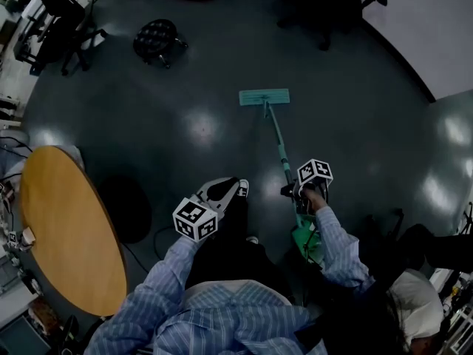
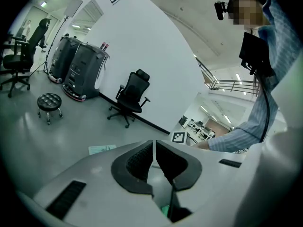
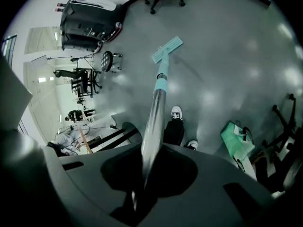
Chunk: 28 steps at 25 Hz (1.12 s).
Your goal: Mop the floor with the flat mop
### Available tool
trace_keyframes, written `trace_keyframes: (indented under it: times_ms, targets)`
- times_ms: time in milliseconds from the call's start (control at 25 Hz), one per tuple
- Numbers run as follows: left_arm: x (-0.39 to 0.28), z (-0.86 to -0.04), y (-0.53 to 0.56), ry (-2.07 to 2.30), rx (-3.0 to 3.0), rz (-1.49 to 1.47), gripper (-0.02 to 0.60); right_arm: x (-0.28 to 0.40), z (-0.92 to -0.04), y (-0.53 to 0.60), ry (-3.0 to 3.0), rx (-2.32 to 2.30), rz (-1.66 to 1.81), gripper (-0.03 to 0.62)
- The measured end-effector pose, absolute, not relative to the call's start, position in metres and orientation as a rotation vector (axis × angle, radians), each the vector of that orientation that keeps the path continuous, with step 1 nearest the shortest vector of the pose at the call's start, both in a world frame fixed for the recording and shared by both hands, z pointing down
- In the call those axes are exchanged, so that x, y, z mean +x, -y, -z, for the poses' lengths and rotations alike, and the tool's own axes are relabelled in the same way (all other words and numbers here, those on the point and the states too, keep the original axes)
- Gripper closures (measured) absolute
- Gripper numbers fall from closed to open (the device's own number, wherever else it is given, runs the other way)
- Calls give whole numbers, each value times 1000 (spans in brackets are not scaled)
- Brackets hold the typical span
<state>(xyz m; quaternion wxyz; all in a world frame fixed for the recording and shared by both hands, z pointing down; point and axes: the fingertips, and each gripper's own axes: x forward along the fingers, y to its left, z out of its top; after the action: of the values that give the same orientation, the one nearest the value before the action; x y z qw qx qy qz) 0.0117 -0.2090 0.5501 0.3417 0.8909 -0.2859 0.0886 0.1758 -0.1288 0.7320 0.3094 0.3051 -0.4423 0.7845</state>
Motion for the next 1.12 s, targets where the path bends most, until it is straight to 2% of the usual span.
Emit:
trace_keyframes:
  times_ms: [680, 1120]
  targets:
    - [-15, -609, 274, 773, 2220, -215, 555, 172, -786, 440, 1217, 944, -2012, 530]
    - [-37, -646, 276, 866, 2128, -197, 555, 178, -815, 549, 1242, 1036, -2008, 534]
